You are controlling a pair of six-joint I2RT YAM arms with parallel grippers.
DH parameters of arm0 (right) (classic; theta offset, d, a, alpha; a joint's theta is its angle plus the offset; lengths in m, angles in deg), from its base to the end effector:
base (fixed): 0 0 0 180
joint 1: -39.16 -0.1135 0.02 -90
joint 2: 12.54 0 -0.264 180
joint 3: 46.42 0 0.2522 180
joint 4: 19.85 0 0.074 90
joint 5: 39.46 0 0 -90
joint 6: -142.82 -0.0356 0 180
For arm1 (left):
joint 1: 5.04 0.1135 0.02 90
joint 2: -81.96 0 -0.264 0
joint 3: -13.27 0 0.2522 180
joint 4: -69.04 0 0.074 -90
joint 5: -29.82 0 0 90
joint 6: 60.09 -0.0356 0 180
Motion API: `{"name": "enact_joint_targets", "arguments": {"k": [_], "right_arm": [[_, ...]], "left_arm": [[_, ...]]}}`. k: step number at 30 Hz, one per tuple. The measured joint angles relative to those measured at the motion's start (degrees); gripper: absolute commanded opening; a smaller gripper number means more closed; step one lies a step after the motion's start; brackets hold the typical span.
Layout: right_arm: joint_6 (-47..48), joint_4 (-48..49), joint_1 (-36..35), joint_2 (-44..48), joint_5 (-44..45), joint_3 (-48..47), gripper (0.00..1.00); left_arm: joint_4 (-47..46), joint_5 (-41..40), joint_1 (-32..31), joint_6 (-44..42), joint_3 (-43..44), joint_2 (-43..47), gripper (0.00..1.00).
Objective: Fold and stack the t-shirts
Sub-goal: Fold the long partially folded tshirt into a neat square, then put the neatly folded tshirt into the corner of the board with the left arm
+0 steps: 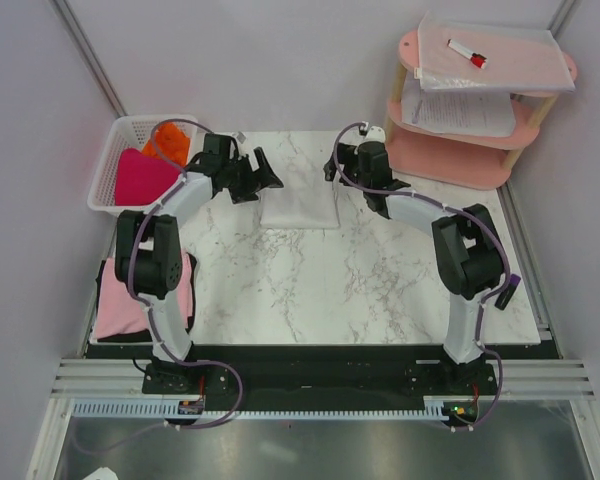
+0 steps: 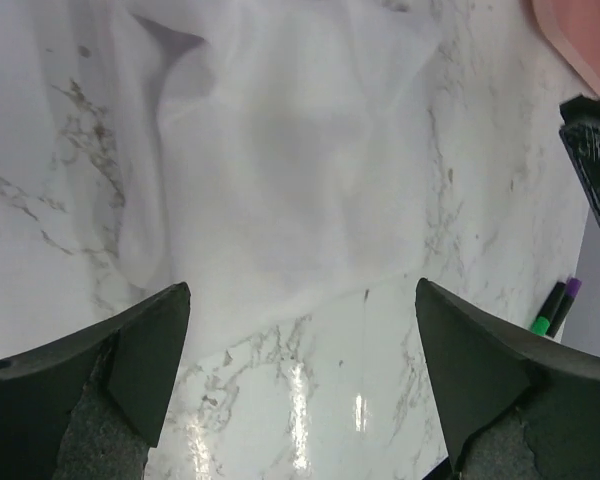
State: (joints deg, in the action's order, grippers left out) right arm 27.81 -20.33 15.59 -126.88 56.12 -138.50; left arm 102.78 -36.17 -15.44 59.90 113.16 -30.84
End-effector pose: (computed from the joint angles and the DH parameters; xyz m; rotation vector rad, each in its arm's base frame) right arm 0.4259 0.1820 0.2162 0.0896 1.9922 0.4568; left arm 0.4314 -0.0939 0.2231 -0.2125 2.4462 -0.8240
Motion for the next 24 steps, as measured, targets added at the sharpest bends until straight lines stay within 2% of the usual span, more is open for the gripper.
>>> {"name": "enact_joint_targets", "arguments": {"k": [1, 2, 3, 4, 9, 16, 21, 24], "right_arm": [[-0.3, 0.7, 0.0, 1.2, -1.0, 0.3, 0.30], [-0.3, 1.4, -0.1, 1.7, -1.8, 0.4, 0.00], [-0.8, 2.8, -0.2, 2.1, -3.4, 0.5, 0.00], [-1.3, 3.9, -0.3, 2.1, -5.0, 0.5, 0.00], [-4.5, 6.5, -0.6, -3.3, -13.8, -2.4, 0.00], [-11.5, 9.5, -0.7, -19.2, -25.9, -14.2, 0.00], [-14.4, 9.9, -0.3, -23.3, -28.3, -15.9, 0.00], [-15.2, 10.2, 0.5, -24.2, -28.5, -15.9, 0.00]], "left_arm": [[-0.7, 0.0, -0.7, -0.2, -1.7, 2.2, 0.95], [-1.8, 0.0, -1.4, -0.3, -3.3, 4.2, 0.71], [-3.5, 0.1, -2.3, -0.5, -5.1, 6.2, 0.40], [-4.6, 0.3, -2.9, -0.4, -6.2, 7.3, 0.02], [-13.0, 5.3, -4.9, 0.6, -9.7, 7.3, 0.02], [-33.5, 17.4, -4.3, 10.9, -13.5, -5.2, 0.02], [-44.9, 23.0, -4.0, 19.5, -16.0, -14.9, 0.02], [-50.8, 26.0, -3.6, 23.4, -17.1, -16.9, 0.02]]}}
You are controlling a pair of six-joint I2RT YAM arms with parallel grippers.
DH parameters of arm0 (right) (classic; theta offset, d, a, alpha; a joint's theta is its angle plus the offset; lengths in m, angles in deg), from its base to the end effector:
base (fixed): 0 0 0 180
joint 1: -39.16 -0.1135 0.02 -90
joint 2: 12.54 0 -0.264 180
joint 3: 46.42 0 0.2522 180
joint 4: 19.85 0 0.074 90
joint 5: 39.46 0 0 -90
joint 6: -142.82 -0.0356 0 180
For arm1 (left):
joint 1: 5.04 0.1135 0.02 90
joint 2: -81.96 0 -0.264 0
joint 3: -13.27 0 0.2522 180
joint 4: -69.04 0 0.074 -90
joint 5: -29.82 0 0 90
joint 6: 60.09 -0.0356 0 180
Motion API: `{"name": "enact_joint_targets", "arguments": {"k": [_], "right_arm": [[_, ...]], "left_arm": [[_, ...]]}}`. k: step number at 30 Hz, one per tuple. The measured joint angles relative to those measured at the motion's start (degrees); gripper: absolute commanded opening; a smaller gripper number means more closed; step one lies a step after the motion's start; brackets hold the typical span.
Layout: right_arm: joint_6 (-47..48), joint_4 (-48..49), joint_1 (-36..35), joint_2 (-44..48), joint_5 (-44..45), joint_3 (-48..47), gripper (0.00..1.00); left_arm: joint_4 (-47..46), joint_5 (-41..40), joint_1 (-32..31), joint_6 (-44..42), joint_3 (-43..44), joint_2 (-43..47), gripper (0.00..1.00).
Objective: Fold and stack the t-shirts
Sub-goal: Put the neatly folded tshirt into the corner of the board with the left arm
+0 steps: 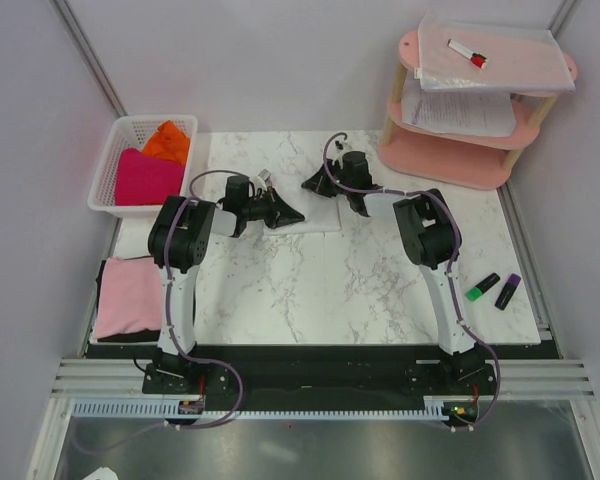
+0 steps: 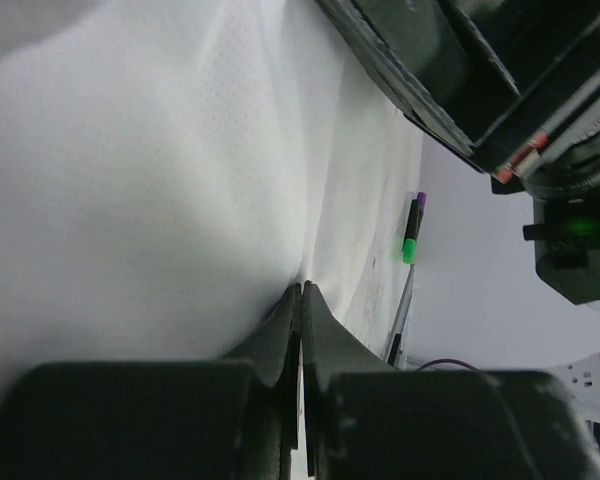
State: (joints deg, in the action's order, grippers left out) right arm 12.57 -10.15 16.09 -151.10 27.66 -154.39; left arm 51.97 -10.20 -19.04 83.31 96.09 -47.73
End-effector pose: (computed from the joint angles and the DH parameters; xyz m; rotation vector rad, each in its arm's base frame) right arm 0.4866 0.2223 0.1218 0.0237 2.0738 1.0963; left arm 0.4253 -0.1341 0.0844 -0.1838 2.2938 -1.5759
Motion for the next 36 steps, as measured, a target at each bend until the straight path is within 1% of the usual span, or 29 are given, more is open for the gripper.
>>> {"name": "enact_joint_targets", "arguments": {"k": [4, 7, 10, 12, 14, 15, 16, 17, 18, 19, 21, 22, 25, 28, 30, 32, 35, 36], "right_arm": [[-0.6, 0.2, 1.6, -0.8, 0.1, 0.0, 0.00], [-0.7, 0.1, 2.7, -1.3, 0.2, 0.0, 0.00], [-0.7, 0.9, 3.4, -1.3, 0.2, 0.0, 0.00], [-0.8, 1.8, 3.4, -1.2, 0.2, 0.3, 0.00], [-0.7, 2.6, 3.3, -0.6, 0.1, 1.5, 0.00], [-0.7, 2.7, 3.3, 0.0, 0.0, 2.7, 0.00], [-0.7, 2.6, 3.3, 1.1, -0.1, 4.0, 0.00], [-0.5, 2.5, 3.1, 2.5, -0.1, 5.7, 0.00], [-0.3, 2.3, 3.0, 3.9, 0.0, 7.2, 0.00], [0.1, 1.8, 2.8, 6.2, 0.2, 9.4, 0.00], [1.3, 0.9, 2.3, 10.9, 0.9, 13.1, 0.01], [2.0, 0.5, 2.1, 13.0, 1.2, 14.3, 0.01], [4.2, -0.9, 0.5, 20.5, 2.8, 18.6, 0.02], [5.7, -1.8, -1.1, 26.3, 3.8, 22.0, 0.02], [6.4, -2.6, -2.0, 29.5, 4.2, 24.7, 0.03], [7.3, -3.8, -2.3, 31.3, 4.3, 27.1, 0.02], [8.3, -6.3, -2.1, 32.9, 5.0, 31.1, 0.02], [8.5, -6.9, -2.1, 33.2, 5.2, 32.6, 0.02]], "left_arm": [[-2.9, 0.1, 0.0, 0.7, -1.2, 0.0, 0.02], [-1.8, -0.1, 0.0, 0.3, -1.3, 0.7, 0.02], [3.3, -1.1, 0.0, -2.2, -1.3, 3.7, 0.02], [8.7, -2.8, 0.0, -5.4, -0.9, 7.3, 0.02], [14.4, -5.6, 0.0, -8.9, 0.0, 11.6, 0.02], [18.2, -8.1, 0.0, -11.2, 0.9, 14.2, 0.04], [22.2, -10.9, 0.0, -13.2, 1.9, 17.1, 0.08], [26.0, -14.3, 0.0, -15.6, 3.1, 19.8, 0.15], [30.5, -17.8, -0.1, -17.8, 4.5, 22.4, 0.24], [35.1, -21.4, -0.1, -19.7, 6.3, 24.9, 0.43], [42.9, -28.3, -0.2, -22.9, 9.4, 28.5, 0.53], [47.5, -32.7, -0.2, -24.2, 11.1, 30.3, 0.64], [57.1, -42.5, -0.2, -27.0, 13.0, 34.2, 0.71], [66.5, -51.5, -0.2, -28.7, 13.1, 36.0, 0.73], [73.5, -58.2, -0.2, -29.4, 13.6, 35.7, 0.77], [79.6, -63.5, -0.2, -29.7, 14.2, 34.9, 0.77], [87.5, -70.8, -0.2, -29.6, 14.8, 32.1, 0.84], [89.9, -72.7, -0.2, -29.4, 14.7, 30.9, 0.90]]}}
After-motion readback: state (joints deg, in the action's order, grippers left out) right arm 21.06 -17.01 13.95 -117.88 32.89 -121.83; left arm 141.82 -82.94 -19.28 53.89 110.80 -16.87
